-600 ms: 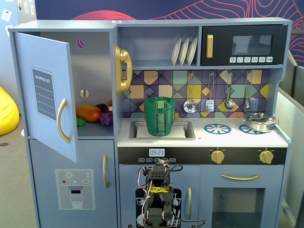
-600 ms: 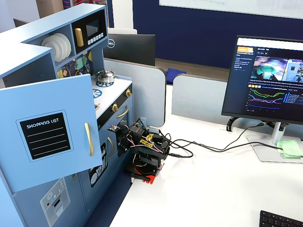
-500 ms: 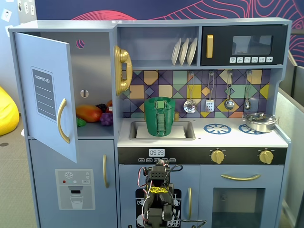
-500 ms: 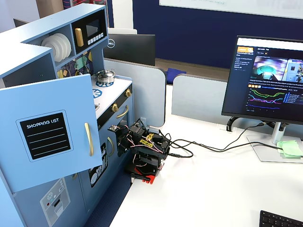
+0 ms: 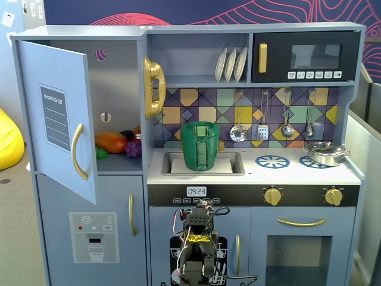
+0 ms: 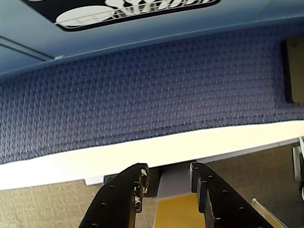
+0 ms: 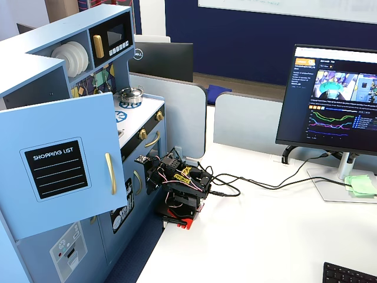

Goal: Take off the lid from the green recipient and place it on the counter

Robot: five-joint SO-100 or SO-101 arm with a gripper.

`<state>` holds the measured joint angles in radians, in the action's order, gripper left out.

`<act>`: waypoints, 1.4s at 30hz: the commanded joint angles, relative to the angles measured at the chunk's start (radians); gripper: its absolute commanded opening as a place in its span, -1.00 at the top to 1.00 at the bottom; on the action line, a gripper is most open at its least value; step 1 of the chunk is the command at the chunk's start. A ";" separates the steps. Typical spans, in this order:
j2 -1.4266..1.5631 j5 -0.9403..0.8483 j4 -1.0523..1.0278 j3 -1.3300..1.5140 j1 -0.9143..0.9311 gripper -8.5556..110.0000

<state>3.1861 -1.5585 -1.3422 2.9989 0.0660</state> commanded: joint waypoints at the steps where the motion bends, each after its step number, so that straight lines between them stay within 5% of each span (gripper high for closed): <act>1: -0.040 -0.066 0.012 -0.166 0.018 0.86; 13: -0.417 -0.141 0.588 -0.842 0.026 0.85; 18: -0.548 -0.098 0.798 -0.986 0.006 0.68; 28: -0.664 -0.037 0.966 -1.074 -0.005 0.34; 42: -0.788 -0.081 1.022 -1.149 0.000 0.34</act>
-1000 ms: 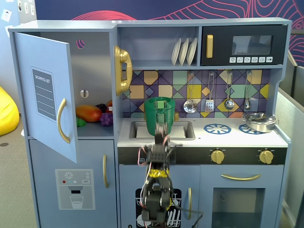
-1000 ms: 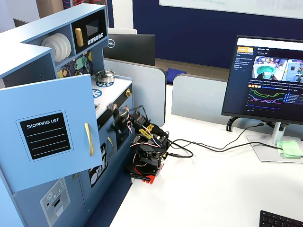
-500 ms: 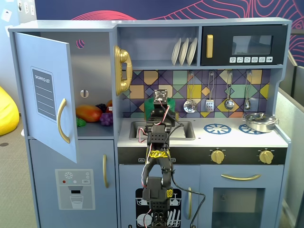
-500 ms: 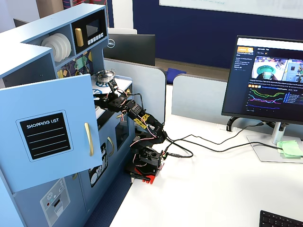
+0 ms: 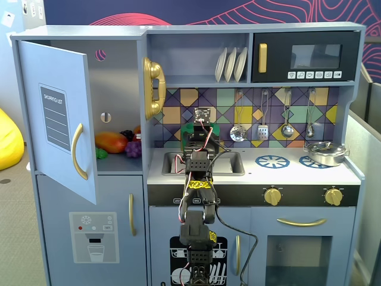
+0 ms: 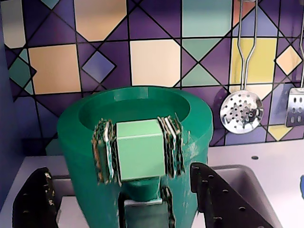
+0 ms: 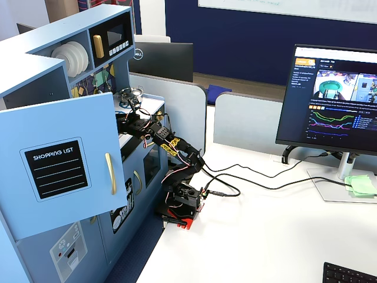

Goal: Take off the lid from the green recipient and place it on the counter

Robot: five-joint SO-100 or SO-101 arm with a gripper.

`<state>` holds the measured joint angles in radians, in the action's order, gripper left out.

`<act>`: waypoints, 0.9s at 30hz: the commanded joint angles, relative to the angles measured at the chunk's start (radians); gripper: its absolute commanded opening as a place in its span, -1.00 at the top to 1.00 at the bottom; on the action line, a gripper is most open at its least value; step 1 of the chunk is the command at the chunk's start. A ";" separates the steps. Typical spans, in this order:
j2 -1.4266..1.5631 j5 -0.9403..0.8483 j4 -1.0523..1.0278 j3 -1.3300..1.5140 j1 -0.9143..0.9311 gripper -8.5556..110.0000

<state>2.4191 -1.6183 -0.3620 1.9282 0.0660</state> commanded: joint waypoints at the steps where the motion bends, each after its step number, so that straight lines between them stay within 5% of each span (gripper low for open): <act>1: -0.035 -0.026 0.041 -0.089 0.005 0.35; 27: -0.291 -0.069 0.087 -0.287 0.006 0.46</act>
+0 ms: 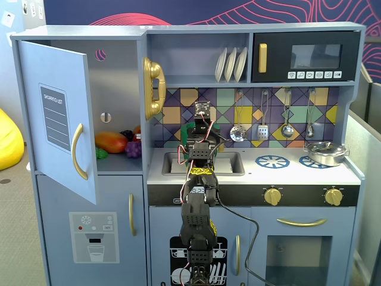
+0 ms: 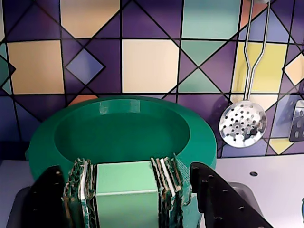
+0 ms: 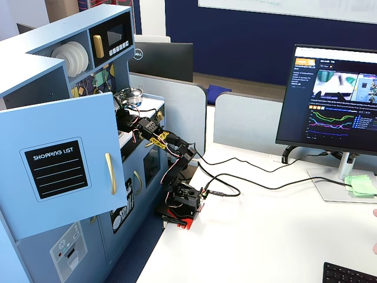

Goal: Take off the lid from the green recipient and place it on the counter

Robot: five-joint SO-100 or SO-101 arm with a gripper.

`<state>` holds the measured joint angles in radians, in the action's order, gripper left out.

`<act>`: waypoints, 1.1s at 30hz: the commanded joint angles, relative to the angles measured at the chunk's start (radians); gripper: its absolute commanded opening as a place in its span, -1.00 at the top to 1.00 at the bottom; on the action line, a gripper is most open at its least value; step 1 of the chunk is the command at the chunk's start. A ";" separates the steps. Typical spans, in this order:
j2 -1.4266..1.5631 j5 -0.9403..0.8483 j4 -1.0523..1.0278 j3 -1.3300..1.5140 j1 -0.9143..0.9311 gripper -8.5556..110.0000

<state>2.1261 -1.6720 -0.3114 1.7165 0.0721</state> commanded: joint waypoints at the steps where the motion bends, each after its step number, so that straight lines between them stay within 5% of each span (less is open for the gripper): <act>1: -0.002 -0.020 0.037 -0.077 0.000 0.48; 6: -0.003 -0.072 0.028 -0.075 -0.015 0.86; 22: 0.002 -0.109 0.080 -0.164 -0.018 0.86; 33: 0.066 -0.028 0.058 -0.172 0.175 0.86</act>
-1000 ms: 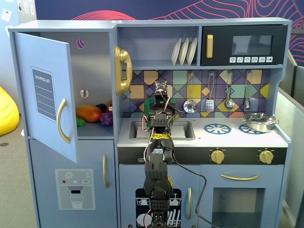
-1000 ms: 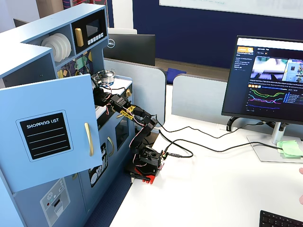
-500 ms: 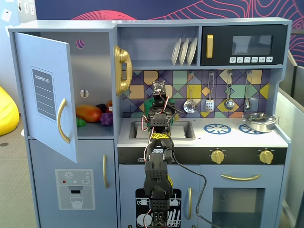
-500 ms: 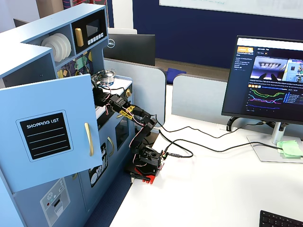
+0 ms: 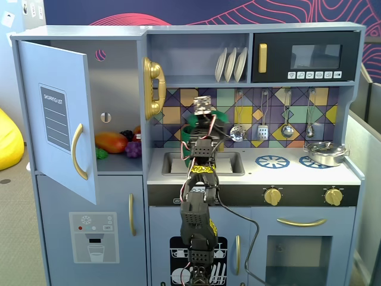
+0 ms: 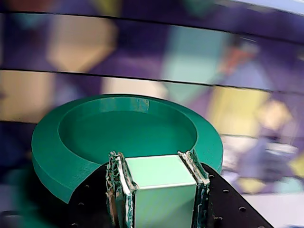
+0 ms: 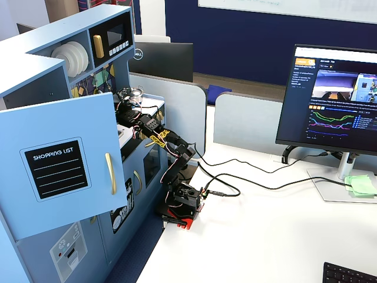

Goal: Take off the lid from the green recipient and place it on the counter

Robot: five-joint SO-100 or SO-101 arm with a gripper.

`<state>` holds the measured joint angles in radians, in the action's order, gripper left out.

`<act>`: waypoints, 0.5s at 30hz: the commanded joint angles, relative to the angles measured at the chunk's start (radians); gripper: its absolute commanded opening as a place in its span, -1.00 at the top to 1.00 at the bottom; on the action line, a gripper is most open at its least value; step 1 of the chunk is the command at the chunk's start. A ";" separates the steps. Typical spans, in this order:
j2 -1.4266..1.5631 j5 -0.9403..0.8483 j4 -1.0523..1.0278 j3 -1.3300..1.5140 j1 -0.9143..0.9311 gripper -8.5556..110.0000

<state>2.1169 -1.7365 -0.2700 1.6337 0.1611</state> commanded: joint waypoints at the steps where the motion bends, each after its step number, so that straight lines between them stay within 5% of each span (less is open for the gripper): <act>1: 0.083 0.048 0.008 -0.092 0.114 0.86; 15: 0.112 0.115 -0.011 0.011 0.371 0.86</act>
<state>2.1721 -1.6337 -0.3175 1.6383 0.4878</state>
